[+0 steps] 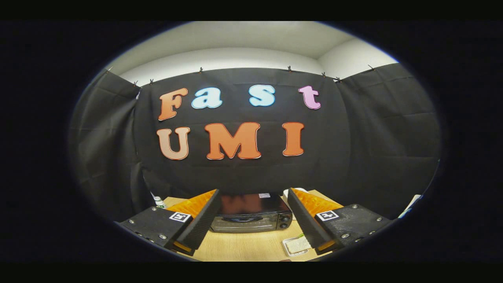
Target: Open the toaster oven, put the food inside, and close the toaster oven door.
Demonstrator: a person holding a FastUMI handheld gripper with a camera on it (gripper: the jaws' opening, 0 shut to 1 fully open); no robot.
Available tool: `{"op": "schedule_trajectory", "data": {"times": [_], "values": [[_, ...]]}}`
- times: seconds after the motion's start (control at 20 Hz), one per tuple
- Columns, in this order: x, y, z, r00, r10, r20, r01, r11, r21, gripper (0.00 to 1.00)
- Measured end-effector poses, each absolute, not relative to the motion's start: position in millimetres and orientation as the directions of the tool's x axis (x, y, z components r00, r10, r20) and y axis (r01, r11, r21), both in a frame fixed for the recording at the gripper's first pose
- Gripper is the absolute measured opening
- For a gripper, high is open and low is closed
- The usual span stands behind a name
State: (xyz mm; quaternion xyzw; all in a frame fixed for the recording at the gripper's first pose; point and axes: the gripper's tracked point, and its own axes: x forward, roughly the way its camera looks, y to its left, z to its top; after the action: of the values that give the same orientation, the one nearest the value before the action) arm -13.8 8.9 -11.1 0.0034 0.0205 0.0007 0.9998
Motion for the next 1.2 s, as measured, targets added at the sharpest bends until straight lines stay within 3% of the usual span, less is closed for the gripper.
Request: {"op": "schedule_trajectory", "data": {"times": [0.65,1.2], "values": [[68.8,43.8,-92.7,0.989,0.064,-0.131,-0.071,0.996,-0.048,1.0],[163.7,56.0,-217.9,0.93,0.035,-0.366,-0.086,0.989,-0.124,1.0]]}}
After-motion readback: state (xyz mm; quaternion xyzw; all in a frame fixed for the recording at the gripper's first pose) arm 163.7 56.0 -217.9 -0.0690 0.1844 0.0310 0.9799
